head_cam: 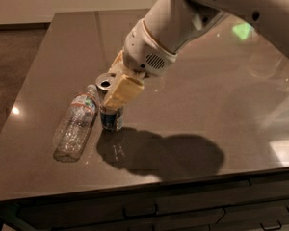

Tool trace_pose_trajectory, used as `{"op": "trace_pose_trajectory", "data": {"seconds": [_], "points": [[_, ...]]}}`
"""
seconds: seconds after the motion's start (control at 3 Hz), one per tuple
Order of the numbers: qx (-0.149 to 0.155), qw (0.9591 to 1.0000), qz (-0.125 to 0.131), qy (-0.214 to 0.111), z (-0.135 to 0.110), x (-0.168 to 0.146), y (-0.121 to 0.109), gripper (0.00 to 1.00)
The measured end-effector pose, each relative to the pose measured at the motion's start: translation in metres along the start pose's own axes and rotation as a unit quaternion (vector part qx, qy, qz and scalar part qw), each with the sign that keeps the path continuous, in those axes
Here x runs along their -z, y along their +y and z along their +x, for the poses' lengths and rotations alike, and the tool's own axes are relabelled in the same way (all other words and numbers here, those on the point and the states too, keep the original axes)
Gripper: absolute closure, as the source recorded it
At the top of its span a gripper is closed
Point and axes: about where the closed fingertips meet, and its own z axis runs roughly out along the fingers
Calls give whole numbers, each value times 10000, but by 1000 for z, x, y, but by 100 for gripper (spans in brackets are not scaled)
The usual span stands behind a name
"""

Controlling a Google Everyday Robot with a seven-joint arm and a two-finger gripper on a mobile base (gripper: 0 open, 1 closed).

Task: Move redbull can near water bottle

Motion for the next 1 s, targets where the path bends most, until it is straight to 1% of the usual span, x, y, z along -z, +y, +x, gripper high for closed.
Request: {"op": "trace_pose_trajectory", "data": {"seconds": [0.67,1.0], "points": [[56,9999,-107,31,-1,-14,-2,15],[69,9999,-89,43,-1,-19,-1,0]]}}
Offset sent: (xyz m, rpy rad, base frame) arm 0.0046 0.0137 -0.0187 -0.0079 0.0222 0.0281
